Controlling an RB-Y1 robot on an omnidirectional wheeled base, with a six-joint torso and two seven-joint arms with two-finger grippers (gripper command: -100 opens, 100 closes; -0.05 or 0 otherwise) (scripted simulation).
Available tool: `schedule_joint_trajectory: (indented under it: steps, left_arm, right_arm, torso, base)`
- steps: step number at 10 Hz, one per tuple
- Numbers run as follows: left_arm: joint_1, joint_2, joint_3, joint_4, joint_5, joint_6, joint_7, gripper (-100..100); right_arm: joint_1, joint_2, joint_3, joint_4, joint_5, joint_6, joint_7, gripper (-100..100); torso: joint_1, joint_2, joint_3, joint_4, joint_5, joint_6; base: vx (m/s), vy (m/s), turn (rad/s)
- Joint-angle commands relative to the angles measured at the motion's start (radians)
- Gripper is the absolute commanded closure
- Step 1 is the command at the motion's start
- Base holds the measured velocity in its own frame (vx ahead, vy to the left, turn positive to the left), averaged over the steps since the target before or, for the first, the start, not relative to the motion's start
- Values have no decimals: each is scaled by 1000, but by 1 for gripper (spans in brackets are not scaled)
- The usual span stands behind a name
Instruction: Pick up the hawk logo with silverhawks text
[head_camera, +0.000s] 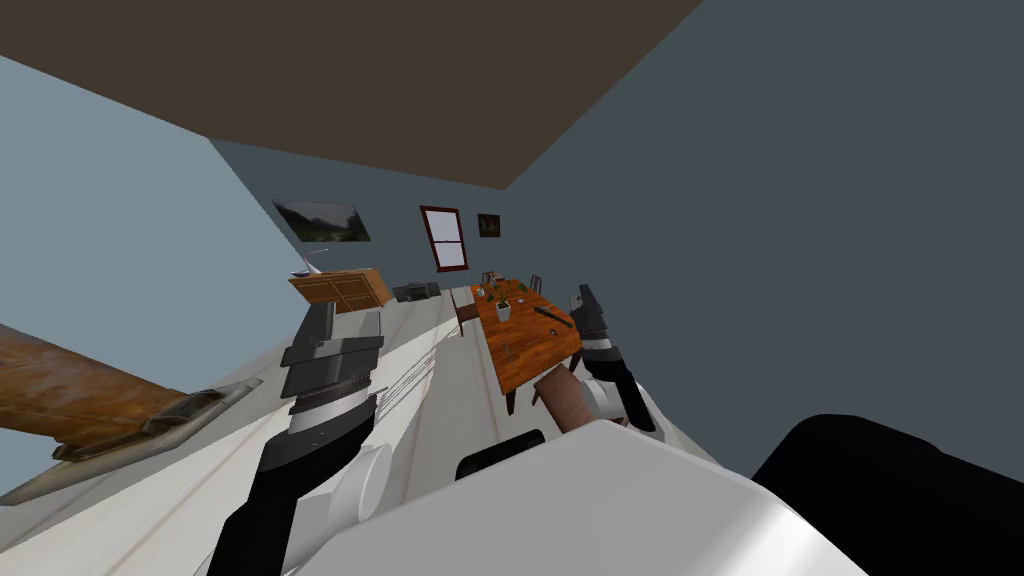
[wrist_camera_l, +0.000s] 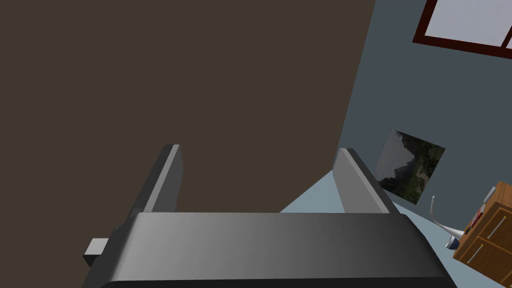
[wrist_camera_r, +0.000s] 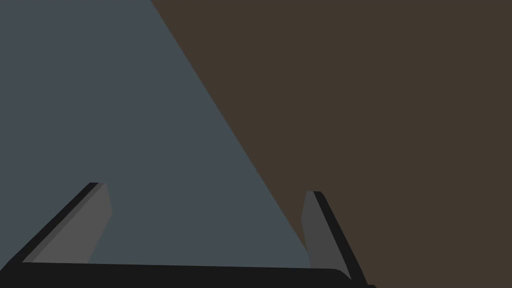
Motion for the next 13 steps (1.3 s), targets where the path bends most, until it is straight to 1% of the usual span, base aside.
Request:
schedule_joint_trajectory:
  steps: [1,3,6,7,9,10,11,12,13]
  left_arm:
    - [0,0,0,0,0,0,0,0]
    - [0,0,0,0,0,0,0,0]
    - [0,0,0,0,0,0,0,0]
    - [0,0,0,0,0,0,0,0]
    - [0,0,0,0,0,0,0,0]
    - [0,0,0,0,0,0,0,0]
    - [0,0,0,0,0,0,0,0]
    - [0,0,0,0,0,0,0,0]
    - [0,0,0,0,0,0,0,0]
  right_arm:
    - [-16,-28,-4,40,8,-3,22,-100]
    - [-33,-50,-9,86,17,-5,45,-100]
    - [-62,-86,-18,182,38,-7,87,-100]
    - [-62,-86,-18,186,38,-7,87,-100]
    - [-85,-111,-24,257,57,-8,119,-100]
    - [-85,-111,-24,271,57,-8,119,-100]
    - [-97,-124,-27,305,68,-8,135,-100]
    - [-97,-124,-27,319,68,-8,135,-100]
    - [-109,-137,-30,362,80,-8,152,-100]
  torso:
    - [0,0,0,0,0,0]
    - [5,2,1,0,1,0]
    - [5,1,1,0,1,0]
    - [4,1,0,0,1,0]
    - [2,0,0,0,0,0]
    - [3,0,0,0,1,0]
    - [2,0,0,0,1,0]
    - [2,-1,0,0,0,0]
    - [1,0,0,0,0,0]
  base:
    - [-21,45,44]
    - [-30,90,36]
    - [-13,68,39]
    - [-2,30,16]
    - [2,39,53]
    - [3,34,14]
    - [7,33,38]
    - [6,24,23]
    - [9,35,64]
